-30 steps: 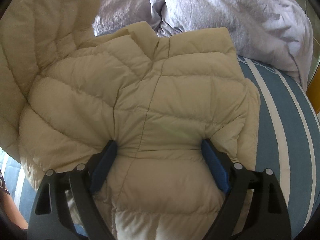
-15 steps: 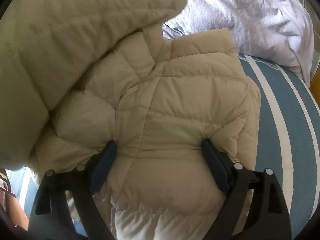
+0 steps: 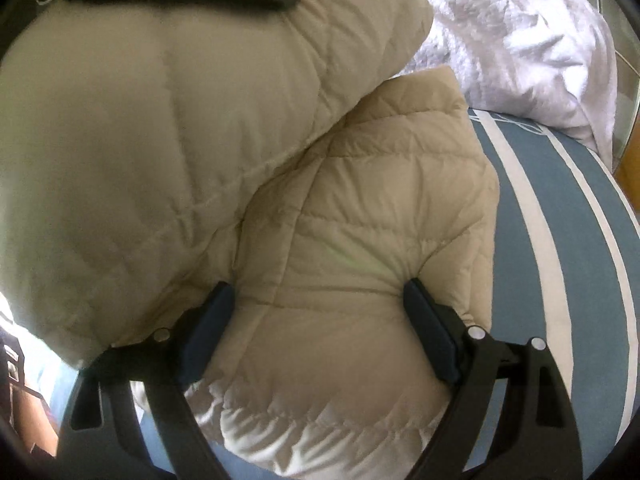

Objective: Fold large clothes

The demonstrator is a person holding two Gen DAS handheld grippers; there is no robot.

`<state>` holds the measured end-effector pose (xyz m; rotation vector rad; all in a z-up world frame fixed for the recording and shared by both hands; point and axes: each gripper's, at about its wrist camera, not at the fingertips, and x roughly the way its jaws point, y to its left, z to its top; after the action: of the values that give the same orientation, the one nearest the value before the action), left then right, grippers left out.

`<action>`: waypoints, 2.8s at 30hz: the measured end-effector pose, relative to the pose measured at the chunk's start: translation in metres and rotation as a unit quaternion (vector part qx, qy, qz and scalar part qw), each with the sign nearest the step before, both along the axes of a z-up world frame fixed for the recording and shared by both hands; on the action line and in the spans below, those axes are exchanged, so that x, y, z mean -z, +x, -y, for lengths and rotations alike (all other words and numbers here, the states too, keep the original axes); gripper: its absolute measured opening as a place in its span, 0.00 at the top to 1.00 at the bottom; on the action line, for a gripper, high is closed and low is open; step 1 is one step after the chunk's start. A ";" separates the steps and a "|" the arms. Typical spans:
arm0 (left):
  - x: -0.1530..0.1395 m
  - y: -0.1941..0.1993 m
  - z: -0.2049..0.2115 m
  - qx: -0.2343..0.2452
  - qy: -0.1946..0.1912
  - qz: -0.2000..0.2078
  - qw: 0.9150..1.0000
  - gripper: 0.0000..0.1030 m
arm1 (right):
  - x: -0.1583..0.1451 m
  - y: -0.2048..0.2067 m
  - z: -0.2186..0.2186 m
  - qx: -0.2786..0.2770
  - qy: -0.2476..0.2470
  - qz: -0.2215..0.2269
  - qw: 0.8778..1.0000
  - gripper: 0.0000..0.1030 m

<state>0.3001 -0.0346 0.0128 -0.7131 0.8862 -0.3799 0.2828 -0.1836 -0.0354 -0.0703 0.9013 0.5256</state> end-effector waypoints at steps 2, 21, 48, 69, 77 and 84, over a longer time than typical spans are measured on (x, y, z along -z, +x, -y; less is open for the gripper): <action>0.000 -0.002 0.001 0.002 0.003 -0.001 1.000 0.73 | -0.001 -0.003 0.004 0.001 0.002 0.001 1.000 0.16; -0.025 -0.032 -0.025 -0.029 0.066 0.033 0.997 0.39 | -0.008 -0.007 0.064 0.071 0.006 0.003 0.997 0.16; 0.023 -0.035 -0.070 -0.101 0.329 0.005 0.939 0.37 | -0.102 -0.008 0.056 0.074 0.080 0.058 0.992 0.53; 0.036 -0.026 -0.066 -0.080 0.318 -0.003 0.945 0.37 | -0.064 -0.022 0.033 0.045 0.008 0.051 0.998 0.66; 0.035 -0.026 -0.064 -0.072 0.318 0.003 0.945 0.37 | -0.023 -0.015 0.037 0.044 -0.012 0.013 0.999 0.70; 0.034 -0.028 -0.058 -0.071 0.328 0.012 0.942 0.37 | -0.007 -0.013 0.032 0.037 -0.032 0.012 0.999 0.70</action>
<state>0.2717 0.0232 -0.0213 -0.1490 0.8627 0.0469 0.2700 -0.2159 -0.0282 -0.1011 0.8943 0.4270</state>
